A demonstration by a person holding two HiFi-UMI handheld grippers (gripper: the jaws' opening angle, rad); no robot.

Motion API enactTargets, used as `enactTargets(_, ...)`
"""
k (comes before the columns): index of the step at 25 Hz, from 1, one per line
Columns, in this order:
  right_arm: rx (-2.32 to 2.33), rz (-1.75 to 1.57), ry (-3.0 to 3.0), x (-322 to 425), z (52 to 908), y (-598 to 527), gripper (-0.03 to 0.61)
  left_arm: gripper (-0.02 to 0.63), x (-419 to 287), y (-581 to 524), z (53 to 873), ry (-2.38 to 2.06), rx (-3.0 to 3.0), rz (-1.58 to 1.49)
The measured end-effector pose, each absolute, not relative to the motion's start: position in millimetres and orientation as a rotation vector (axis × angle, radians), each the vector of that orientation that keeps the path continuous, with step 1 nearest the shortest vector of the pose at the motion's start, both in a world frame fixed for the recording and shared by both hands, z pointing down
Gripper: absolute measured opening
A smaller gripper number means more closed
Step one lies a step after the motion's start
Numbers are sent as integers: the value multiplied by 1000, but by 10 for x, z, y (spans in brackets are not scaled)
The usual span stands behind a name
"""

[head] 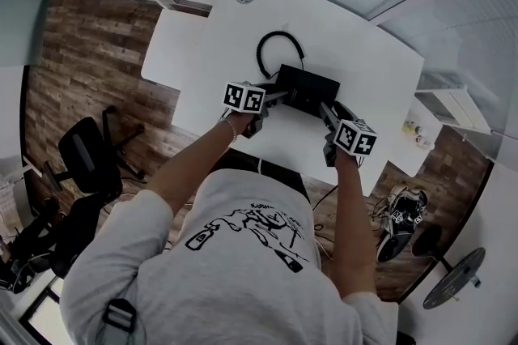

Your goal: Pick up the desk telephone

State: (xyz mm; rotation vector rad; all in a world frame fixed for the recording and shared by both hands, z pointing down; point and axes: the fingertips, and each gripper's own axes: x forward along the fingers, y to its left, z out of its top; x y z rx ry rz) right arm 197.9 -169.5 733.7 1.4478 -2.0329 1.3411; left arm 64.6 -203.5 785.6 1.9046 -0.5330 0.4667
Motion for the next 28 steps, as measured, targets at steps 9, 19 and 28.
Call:
enactTargets(9, 1453, 1400, -2050, 1954, 7311, -1690, 173, 215, 633, -2028, 7833, -542, 1890, 459)
enactTargets(19, 1445, 1375, -2129, 1912, 6947, -1751, 173, 209, 559, -2041, 7442, -582, 1924, 424)
enactTargets(28, 1467, 1321, -2218, 1854, 6335, -1785, 173, 207, 490, -2080, 6816, -590, 1994, 394)
